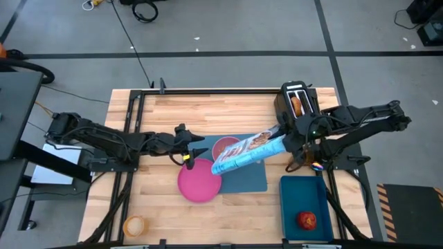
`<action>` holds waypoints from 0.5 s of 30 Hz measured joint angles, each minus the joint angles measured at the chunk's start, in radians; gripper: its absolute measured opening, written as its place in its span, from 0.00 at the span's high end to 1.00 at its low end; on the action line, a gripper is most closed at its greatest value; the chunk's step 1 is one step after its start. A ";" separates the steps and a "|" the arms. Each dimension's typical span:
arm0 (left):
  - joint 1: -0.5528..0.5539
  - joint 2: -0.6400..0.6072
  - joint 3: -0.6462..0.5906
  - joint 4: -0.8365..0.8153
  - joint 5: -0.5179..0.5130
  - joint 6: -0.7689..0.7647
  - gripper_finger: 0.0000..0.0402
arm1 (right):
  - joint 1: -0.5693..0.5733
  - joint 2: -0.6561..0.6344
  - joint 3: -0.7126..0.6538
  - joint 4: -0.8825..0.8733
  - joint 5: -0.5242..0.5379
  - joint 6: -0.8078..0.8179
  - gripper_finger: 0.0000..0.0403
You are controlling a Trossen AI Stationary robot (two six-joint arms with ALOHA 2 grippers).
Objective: Arrange a breakfast setting
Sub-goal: Pour the cereal from the cereal box into the pink bowl
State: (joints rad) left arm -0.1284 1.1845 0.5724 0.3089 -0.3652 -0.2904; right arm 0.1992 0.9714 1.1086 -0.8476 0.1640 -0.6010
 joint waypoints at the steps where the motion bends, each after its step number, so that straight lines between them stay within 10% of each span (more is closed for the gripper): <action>1: 0.000 -0.010 0.000 -0.011 0.000 0.006 0.40 | 0.001 0.004 0.002 0.005 0.000 -0.004 0.68; 15: 0.000 -0.055 0.000 -0.037 0.000 0.014 0.40 | -0.038 0.190 0.197 -0.160 -0.017 0.005 0.68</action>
State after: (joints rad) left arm -0.1284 1.1294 0.5724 0.2716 -0.3653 -0.2769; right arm 0.1614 1.1616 1.3053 -1.0072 0.1466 -0.5960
